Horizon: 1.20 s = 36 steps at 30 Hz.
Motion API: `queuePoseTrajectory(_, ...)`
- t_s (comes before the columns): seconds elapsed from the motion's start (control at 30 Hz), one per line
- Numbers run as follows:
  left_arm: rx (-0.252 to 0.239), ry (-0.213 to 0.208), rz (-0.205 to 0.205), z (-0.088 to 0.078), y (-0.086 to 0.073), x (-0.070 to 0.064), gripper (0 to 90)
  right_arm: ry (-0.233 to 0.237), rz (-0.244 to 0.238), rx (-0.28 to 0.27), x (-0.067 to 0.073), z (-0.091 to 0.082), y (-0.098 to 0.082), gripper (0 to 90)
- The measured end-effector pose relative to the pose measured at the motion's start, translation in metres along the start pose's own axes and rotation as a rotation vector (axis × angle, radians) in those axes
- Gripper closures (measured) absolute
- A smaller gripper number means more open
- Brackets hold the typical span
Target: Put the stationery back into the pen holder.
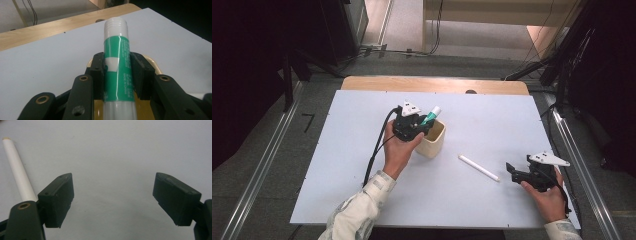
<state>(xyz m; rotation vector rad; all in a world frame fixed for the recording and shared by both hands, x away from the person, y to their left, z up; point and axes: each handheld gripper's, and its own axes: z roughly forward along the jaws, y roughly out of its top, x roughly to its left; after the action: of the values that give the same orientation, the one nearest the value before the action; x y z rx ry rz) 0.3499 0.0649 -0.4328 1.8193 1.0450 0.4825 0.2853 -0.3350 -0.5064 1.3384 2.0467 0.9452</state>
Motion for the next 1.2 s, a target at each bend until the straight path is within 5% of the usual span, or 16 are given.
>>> queuePoseTrajectory(0.67, 0.021, 0.003, 0.014, 0.004, -0.006, -0.001, 65.5, 0.001, -0.005, 0.002, -0.001, 0.0, 0.0, 15.7)
queuePoseTrajectory(1.2, 0.005, -0.027, 0.031, -0.009, -0.009, -0.005, 50.5, 0.0, -0.001, 0.004, 0.0, 0.001, 0.0, 15.6)
